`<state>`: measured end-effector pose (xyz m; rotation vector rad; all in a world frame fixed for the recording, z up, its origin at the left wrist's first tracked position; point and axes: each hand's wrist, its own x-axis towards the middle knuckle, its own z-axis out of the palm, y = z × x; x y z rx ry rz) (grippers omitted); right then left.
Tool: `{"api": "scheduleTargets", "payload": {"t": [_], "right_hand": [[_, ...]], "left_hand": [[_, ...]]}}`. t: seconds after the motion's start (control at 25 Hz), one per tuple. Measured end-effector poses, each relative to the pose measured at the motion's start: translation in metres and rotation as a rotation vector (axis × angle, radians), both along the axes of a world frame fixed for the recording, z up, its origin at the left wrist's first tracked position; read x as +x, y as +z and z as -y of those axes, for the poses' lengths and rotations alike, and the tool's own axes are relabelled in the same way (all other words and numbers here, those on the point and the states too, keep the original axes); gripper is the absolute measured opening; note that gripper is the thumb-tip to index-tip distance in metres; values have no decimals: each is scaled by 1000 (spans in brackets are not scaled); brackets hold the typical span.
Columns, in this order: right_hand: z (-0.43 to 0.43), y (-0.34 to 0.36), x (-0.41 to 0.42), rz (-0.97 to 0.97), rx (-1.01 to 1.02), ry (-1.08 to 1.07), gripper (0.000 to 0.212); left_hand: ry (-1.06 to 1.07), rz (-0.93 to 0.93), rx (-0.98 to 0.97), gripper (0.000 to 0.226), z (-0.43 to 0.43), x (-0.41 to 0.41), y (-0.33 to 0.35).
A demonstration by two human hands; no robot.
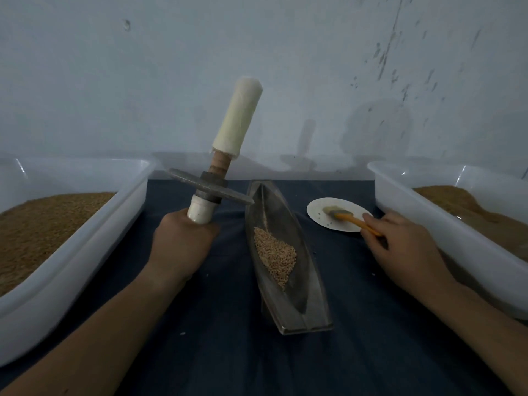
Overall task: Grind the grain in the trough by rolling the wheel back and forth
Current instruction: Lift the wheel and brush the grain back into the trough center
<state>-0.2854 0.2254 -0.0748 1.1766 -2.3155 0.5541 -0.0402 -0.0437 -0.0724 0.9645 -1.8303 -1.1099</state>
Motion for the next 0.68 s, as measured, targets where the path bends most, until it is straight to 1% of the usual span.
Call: {"api": "scheduleTargets", "payload": {"t": [0.08,0.16,0.24,0.32,0.4,0.44,0.48,0.52,0.56,0.6,0.64,0.68], "right_hand": [[-3,-4,7,-72,109,-44,38],[-4,-4,14,-86,212,-101,38],[-4,-2,18,-45,287,-136,40],[-2,-1,22,30,312,-153,49],[-2,6,25,132,209,-148,53],[-1,13,27,174,112,-137,54],[0,22,31,177,-6,-110,55],[1,36,36,128,-129,-52,58],[5,51,44,42,-228,21,66],[10,67,54,-62,-288,96,78],[17,83,67,-154,-291,142,91],[25,96,79,-233,-236,151,102]], "left_hand": [[-4,-2,3,14,1,0,-1],[-5,1,-4,13,1,0,-2],[3,-2,-9,13,2,0,-2],[9,-3,-10,13,2,0,-2],[16,5,-10,14,0,-1,-1],[22,22,-20,14,-1,-1,-1],[28,52,-46,13,-2,0,0],[39,103,-94,13,-3,2,3],[62,174,-170,12,-4,4,8],[101,256,-284,12,-5,8,14],[145,333,-431,12,-6,11,21],[178,391,-589,12,-8,15,29]]}}
